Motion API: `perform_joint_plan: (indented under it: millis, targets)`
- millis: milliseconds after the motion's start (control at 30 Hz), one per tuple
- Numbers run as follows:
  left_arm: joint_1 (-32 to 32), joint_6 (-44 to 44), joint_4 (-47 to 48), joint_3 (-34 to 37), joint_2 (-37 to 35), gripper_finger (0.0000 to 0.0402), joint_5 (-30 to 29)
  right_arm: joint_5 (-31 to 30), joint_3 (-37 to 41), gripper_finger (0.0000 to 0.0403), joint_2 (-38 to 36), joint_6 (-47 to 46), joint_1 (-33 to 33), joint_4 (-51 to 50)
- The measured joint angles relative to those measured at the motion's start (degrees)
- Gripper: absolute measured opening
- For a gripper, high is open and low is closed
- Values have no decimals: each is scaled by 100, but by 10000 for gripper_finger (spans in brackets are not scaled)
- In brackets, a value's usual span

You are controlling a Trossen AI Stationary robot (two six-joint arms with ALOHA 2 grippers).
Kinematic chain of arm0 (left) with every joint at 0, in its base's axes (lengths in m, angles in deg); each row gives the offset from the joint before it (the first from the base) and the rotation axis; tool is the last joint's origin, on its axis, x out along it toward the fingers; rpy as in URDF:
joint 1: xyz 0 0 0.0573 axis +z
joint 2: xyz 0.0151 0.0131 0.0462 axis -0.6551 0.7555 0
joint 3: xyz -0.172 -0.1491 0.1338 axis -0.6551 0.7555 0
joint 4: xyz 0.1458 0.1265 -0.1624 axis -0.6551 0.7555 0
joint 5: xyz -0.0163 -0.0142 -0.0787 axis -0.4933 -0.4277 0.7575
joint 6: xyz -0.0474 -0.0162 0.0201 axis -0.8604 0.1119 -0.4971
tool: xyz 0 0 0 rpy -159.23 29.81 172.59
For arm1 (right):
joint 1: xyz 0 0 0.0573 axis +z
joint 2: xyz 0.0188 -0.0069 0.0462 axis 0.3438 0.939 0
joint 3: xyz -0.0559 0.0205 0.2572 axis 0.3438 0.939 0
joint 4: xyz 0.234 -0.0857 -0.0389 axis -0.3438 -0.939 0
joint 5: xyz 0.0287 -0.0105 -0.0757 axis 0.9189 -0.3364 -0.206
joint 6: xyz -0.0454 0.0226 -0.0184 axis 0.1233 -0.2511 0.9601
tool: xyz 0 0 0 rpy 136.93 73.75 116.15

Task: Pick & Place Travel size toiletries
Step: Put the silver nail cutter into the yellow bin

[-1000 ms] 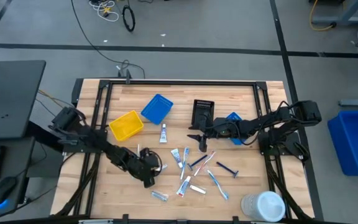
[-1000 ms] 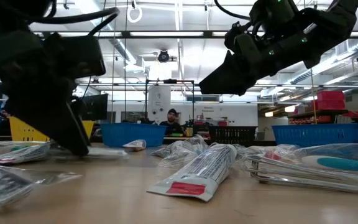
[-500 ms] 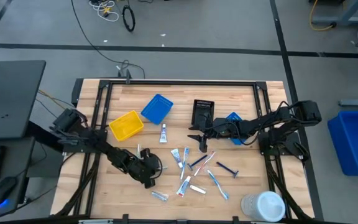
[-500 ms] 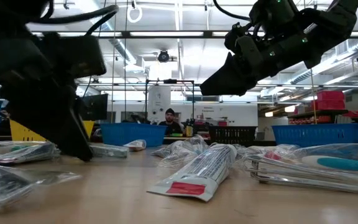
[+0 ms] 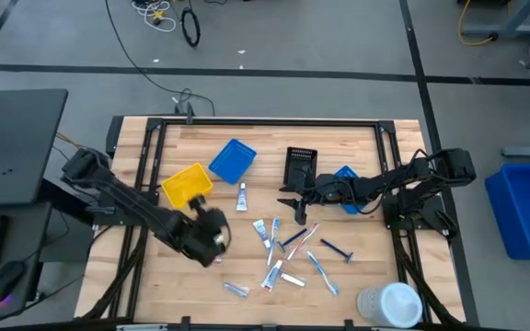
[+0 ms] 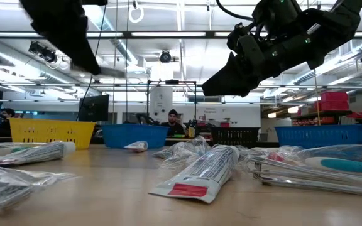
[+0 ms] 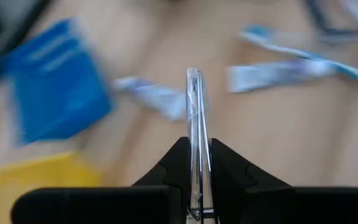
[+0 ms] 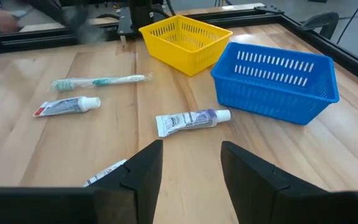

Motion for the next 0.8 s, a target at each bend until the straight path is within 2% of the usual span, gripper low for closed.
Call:
perform_joint_plan:
  millis: [200,300,433,600,700,800]
  targets:
    - [468,-1277,2199,158,-835,49,-11,0,0,169,-2,-1,0,-6]
    - [767,-1467,2472,617,-1335,50,-15,0,0,167,-2,-1,0,-5]
    - [1256,-1242,1949,1588,-2180,50,257,1,0,167,-2,-1,0,-7]
    - [1878,-553,539,2893,-3227,51,367,2,0,164,-2,-1,0,-7]
    - [2214,-9,-298,3532,-3626,51,741,2,0,163,-2,-1,0,-7]
    - [2499,224,-1004,4002,-3783,53,758,2,0,164,-2,-1,0,-7]
